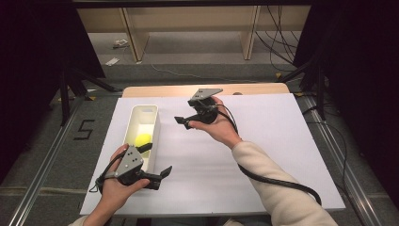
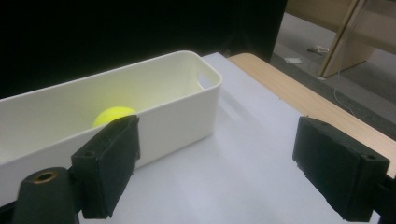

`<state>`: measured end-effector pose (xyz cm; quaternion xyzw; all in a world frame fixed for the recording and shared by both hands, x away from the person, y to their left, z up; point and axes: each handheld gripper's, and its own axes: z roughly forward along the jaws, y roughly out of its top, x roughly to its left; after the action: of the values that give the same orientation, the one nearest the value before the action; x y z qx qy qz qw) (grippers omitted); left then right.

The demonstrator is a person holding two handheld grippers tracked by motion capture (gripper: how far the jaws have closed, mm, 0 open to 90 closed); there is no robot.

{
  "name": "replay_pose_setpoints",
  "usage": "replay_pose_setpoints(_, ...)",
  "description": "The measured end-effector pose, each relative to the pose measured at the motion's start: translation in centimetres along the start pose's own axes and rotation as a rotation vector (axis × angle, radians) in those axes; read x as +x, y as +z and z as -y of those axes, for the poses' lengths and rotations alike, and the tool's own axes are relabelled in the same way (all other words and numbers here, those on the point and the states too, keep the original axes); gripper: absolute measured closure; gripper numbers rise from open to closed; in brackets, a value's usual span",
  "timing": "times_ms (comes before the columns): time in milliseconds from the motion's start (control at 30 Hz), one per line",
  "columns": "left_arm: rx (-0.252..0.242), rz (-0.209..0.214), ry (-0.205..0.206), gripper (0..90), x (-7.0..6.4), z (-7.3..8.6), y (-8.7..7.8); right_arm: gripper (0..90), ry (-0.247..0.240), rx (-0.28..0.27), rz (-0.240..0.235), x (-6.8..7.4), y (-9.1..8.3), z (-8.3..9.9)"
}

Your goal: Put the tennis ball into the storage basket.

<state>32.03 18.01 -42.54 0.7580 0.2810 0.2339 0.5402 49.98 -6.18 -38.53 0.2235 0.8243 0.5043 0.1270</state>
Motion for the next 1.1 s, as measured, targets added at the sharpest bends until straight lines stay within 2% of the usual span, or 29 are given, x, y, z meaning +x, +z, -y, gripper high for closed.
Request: replay_pose_setpoints(1100,0.0,-0.001,-0.001,0.1,0.0,0.0,0.1,15.5,0.075,-0.026,0.111,-3.9,-5.9,3.4)
